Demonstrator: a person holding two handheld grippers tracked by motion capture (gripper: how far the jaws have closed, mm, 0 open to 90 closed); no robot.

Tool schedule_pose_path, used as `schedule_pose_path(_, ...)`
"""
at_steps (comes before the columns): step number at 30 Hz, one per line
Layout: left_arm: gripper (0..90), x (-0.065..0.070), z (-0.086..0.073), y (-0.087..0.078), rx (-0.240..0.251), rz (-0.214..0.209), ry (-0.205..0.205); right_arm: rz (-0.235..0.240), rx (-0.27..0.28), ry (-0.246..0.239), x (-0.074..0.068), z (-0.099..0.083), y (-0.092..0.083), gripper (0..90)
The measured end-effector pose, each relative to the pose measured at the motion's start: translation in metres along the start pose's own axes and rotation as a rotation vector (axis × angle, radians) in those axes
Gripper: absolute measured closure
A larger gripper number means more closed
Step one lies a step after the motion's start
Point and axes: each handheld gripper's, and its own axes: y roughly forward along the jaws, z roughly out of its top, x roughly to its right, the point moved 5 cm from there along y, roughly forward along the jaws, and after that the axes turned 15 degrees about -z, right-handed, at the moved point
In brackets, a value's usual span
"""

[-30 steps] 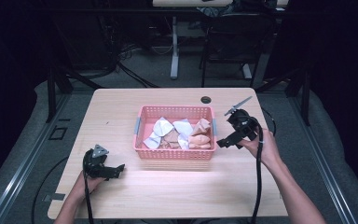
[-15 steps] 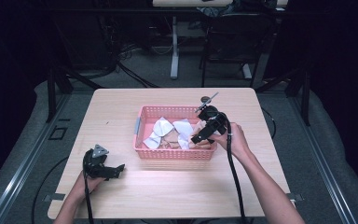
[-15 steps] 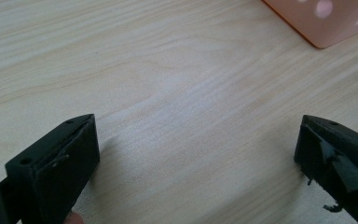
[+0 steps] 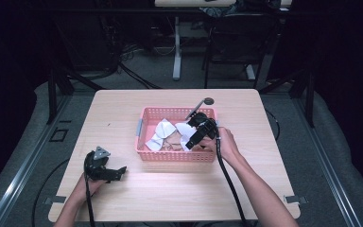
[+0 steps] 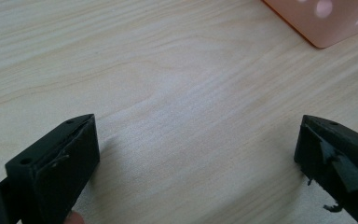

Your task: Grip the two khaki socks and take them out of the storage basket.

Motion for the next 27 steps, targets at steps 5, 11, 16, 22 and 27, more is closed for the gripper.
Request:
schedule_pose_path(5,0.0,0.0,0.0,0.0,0.0,0.0,0.0,-0.006,-0.054,0.015,0.008,-0.004,0.008,22.1)
schedule_pose_path(11,0.0,0.0,0.0,0.0,0.0,-0.001,0.001,-0.014,-0.093,0.003,0.006,-0.008,0.015,33.4)
schedule_pose_path(16,0.0,0.0,0.0,0.0,0.0,-0.001,0.003,-0.03,-0.13,-0.006,0.01,-0.013,0.018,57.3)
schedule_pose_path(22,0.0,0.0,0.0,0.0,-0.001,-0.002,0.002,-0.028,-0.136,0.0,0.014,-0.016,0.016,82.2)
schedule_pose_path(27,0.0,0.0,0.0,0.0,0.0,-0.002,0.001,-0.015,-0.095,0.019,0.018,-0.016,0.003,83.9)
